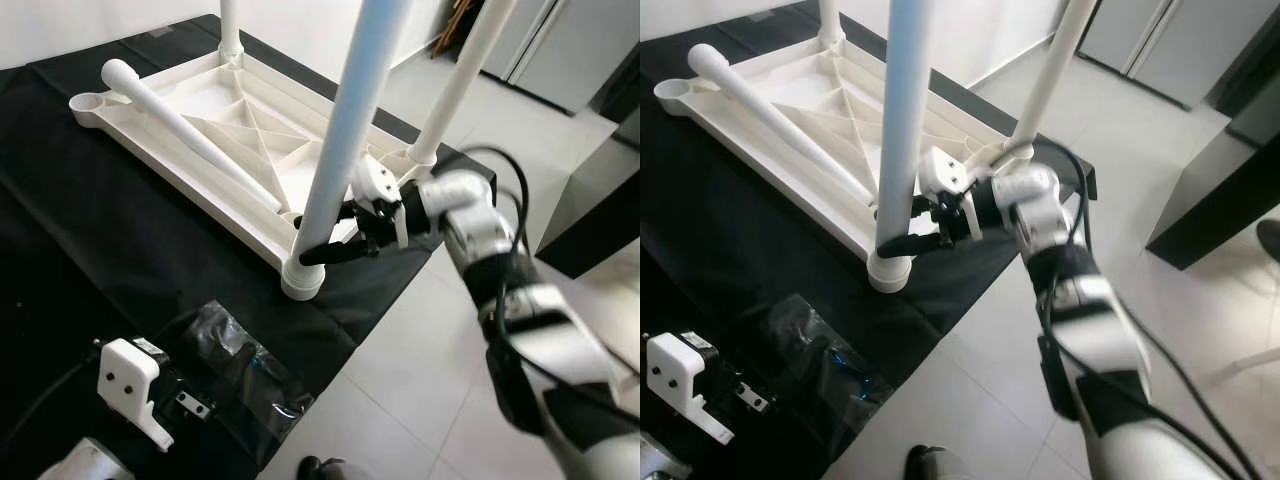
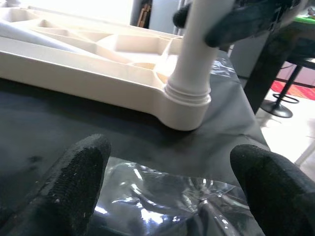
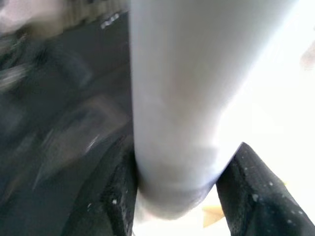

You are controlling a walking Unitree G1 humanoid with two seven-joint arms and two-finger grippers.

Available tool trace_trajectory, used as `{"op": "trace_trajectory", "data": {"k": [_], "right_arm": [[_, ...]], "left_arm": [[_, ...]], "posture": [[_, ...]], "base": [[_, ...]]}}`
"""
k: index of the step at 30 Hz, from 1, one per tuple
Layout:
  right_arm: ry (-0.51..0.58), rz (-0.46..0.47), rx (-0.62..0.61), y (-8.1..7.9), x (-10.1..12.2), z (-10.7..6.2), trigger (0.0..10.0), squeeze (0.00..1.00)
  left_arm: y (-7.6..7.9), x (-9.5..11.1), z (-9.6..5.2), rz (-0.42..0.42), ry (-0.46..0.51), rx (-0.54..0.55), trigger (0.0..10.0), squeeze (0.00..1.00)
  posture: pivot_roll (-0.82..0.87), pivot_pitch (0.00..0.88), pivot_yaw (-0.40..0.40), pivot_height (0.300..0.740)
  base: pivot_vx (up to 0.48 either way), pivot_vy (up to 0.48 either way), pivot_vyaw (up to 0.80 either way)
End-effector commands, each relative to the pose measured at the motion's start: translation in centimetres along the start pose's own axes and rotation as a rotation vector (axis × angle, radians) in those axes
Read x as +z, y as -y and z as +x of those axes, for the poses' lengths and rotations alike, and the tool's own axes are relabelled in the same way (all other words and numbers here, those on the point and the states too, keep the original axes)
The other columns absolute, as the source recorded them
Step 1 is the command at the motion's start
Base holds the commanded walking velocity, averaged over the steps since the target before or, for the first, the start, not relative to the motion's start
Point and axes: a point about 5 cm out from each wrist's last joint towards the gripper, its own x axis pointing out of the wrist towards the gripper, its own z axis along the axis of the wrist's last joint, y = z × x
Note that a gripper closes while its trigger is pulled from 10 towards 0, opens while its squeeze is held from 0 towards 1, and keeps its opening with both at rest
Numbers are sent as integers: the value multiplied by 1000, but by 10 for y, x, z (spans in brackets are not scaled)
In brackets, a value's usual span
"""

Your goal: Building children table

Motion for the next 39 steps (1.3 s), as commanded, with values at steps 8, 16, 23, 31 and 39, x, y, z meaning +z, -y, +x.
{"op": "trace_trajectory", "data": {"k": [8, 16, 23, 31, 39], "right_arm": [[-222, 373, -888, -89, -62, 14, 0, 0], [-203, 331, -880, -83, -54, 21, 1020, 0], [-182, 394, -698, -93, -37, 35, 10000, 1000], [15, 149, -234, -60, -4, 35, 10000, 1000], [-22, -6, -54, -27, 2, 27, 10000, 0]], "left_arm": [[-5, -6, 1, 19, -31, -21, 10000, 0], [-10, -8, 4, 11, -25, -12, 10000, 0], [-10, -8, 5, 14, -25, -21, 10000, 0], [-7, -6, 6, 7, -14, -17, 10000, 0], [-2, -4, 4, 2, -10, -14, 10000, 0]], "posture": [[-19, 163, -135, 740], [-13, 152, -144, 740], [-15, 157, -148, 740], [-9, 169, -159, 740], [11, 193, -158, 740]], "base": [[0, 0, 0], [0, 0, 0], [0, 0, 0], [0, 0, 0], [0, 0, 0]]}}
